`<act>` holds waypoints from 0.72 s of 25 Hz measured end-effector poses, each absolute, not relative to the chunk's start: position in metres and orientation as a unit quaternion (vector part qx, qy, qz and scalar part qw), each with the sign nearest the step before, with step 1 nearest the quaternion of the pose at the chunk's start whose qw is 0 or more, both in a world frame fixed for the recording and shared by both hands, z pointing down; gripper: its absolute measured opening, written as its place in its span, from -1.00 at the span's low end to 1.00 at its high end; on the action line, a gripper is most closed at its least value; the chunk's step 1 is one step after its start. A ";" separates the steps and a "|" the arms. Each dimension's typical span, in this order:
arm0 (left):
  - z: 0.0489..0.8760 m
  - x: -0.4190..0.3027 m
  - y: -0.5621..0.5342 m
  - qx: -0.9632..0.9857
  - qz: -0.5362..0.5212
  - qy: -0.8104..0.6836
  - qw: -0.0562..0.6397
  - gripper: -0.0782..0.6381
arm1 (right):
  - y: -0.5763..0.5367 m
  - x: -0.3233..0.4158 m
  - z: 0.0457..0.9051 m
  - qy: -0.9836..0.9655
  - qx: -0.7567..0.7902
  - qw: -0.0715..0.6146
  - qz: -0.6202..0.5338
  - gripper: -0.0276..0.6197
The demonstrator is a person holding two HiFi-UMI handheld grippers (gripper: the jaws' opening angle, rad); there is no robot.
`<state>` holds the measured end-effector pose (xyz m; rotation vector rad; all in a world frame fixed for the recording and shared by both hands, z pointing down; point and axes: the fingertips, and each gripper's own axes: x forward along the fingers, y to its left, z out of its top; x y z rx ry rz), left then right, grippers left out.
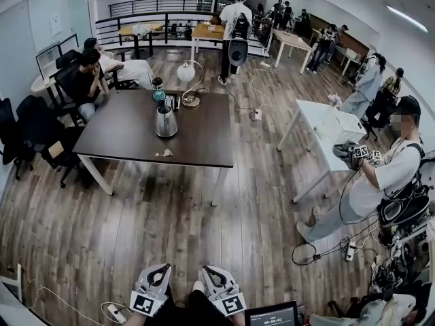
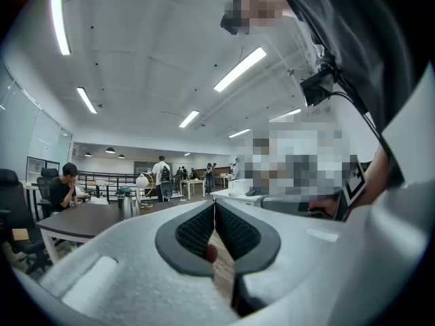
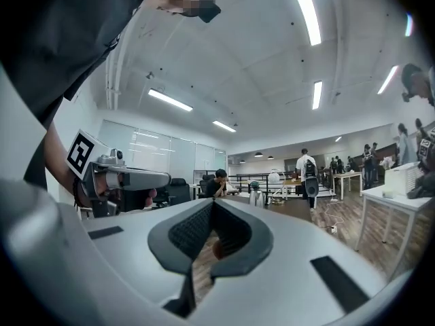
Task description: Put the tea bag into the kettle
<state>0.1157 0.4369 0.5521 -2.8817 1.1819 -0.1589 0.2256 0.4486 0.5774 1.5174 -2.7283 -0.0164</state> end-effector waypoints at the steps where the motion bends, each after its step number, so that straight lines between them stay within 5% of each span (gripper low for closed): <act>1: 0.553 0.117 0.434 -0.927 -0.049 0.372 0.011 -0.78 | 0.448 0.228 0.578 -0.870 0.493 0.013 -0.003 -0.90; 15: 0.548 0.037 0.374 -0.948 -0.030 0.316 0.021 -0.78 | 0.395 0.146 0.553 -0.841 0.539 0.039 -0.031 -0.90; 18: 0.549 0.008 0.355 -0.951 -0.026 0.306 0.023 -0.78 | 0.374 0.113 0.540 -0.843 0.522 0.061 -0.115 -0.90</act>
